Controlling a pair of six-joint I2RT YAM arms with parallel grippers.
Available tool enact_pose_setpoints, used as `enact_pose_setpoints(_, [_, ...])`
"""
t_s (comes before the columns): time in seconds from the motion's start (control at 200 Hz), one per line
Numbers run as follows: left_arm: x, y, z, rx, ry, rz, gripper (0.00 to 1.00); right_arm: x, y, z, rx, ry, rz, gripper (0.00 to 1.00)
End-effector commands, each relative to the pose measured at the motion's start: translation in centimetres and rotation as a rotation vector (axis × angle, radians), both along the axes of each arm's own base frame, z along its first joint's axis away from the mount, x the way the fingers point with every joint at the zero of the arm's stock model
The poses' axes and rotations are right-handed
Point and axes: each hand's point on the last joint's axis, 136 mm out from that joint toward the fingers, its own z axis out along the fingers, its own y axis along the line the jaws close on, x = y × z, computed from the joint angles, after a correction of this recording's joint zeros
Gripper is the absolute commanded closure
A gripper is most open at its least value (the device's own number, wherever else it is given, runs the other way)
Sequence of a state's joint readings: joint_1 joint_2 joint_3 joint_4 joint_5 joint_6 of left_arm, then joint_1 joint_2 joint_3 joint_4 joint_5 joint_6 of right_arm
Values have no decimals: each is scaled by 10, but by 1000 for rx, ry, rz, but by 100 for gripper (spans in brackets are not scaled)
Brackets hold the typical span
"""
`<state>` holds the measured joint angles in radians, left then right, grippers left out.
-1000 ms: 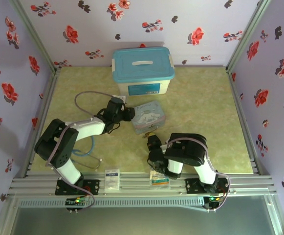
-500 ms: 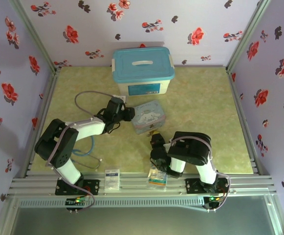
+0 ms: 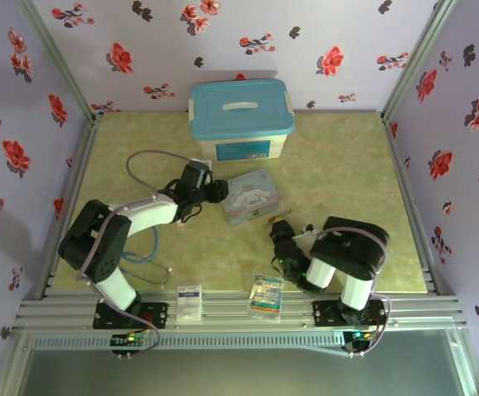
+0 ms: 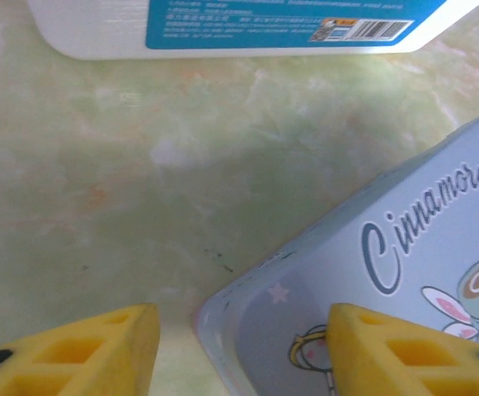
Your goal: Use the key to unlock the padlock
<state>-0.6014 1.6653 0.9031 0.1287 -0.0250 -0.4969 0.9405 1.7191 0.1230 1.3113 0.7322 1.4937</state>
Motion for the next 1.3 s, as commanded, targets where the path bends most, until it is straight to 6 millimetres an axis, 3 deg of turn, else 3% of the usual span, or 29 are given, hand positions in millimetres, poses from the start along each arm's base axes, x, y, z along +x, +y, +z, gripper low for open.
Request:
enact_pose_setpoints(0.0, [-7, 5, -7, 52, 67, -19, 40, -13, -10, -26, -59, 149, 142, 100])
enact_pose_setpoints(0.095, [-6, 1, 1, 30, 63, -23, 38, -22, -15, -41, -105, 298, 239, 100])
enact_pose_setpoints(0.275, [-10, 2, 11, 5, 49, -17, 35, -33, -42, -24, -143, 375, 322, 100])
enact_pose_setpoints(0.485, [-12, 2, 20, -21, 38, -15, 34, -51, -67, -28, -56, 460, 377, 100])
enact_pose_setpoints(0.57, [-13, 1, 22, -27, 35, -15, 33, -49, -65, -24, -58, 443, 403, 100])
enact_pose_setpoints(0.7, [-18, 1, 21, -33, 44, -19, 33, -33, -53, 8, -71, 358, 461, 100])
enact_pose_setpoints(0.86, [-23, 1, 24, -43, 45, -18, 33, -15, -43, 31, -83, 301, 502, 100])
enact_pose_setpoints(1.095, [-32, -1, 20, -68, 54, -16, 33, 19, -20, 33, -24, 264, 563, 100])
enact_pose_setpoints(1.17, [-32, 0, 14, -62, 66, -13, 33, 24, -16, 26, -31, 274, 587, 100])
enact_pose_setpoints(1.295, [-34, -1, 7, -56, 79, -15, 33, 26, -8, 34, -34, 231, 622, 100])
